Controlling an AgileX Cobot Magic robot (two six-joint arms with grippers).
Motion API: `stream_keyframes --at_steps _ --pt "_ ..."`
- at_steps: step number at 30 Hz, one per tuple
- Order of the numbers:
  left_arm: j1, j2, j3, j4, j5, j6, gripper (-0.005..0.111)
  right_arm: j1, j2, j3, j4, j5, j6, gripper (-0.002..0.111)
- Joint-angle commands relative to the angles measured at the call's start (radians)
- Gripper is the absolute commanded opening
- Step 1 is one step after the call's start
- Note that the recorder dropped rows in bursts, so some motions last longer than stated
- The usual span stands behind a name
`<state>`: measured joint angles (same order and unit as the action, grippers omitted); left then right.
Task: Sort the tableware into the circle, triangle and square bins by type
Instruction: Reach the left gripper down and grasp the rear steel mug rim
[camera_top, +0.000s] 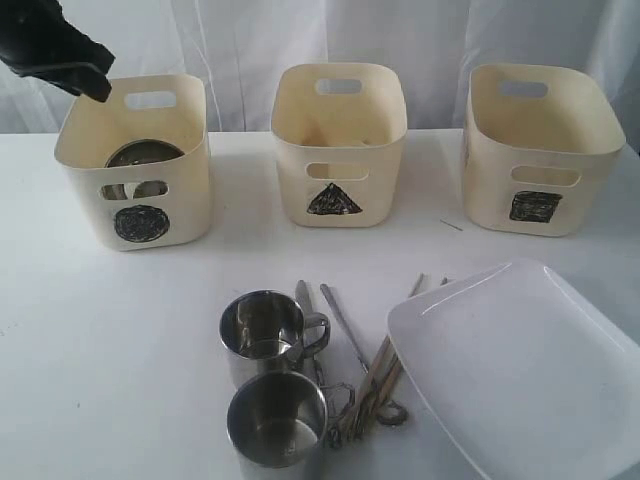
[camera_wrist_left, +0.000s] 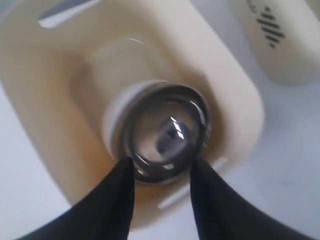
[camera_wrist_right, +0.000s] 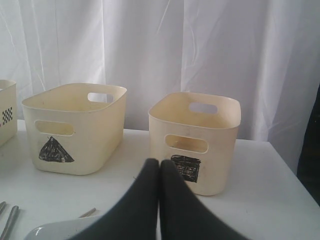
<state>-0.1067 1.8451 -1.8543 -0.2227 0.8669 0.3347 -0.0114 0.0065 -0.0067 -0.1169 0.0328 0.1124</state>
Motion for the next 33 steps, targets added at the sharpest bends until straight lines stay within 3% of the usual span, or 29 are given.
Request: stream_keyframes --at_steps 1,10,14,23,33 --pt "-0.076 -0.081 0.064 -0.092 0.121 0.045 0.043 0.003 -0.007 0.007 -0.008 -0.002 -0.004 0.000" --pt "-0.343 -0.136 0.222 -0.009 0.142 0.068 0.043 0.003 -0.007 0.007 -0.008 -0.002 -0.004 0.000" --pt "-0.421 -0.122 0.293 0.042 0.079 0.082 0.044 0.003 -0.007 0.007 -0.008 -0.002 -0.004 0.000" --pt "-0.467 -0.087 0.419 0.002 -0.006 0.115 0.058 0.003 -0.007 0.007 -0.008 -0.002 -0.004 0.000" --pt "-0.467 -0.057 0.438 -0.045 -0.033 0.166 0.058 0.003 -0.007 0.007 -0.008 -0.002 -0.004 0.000"
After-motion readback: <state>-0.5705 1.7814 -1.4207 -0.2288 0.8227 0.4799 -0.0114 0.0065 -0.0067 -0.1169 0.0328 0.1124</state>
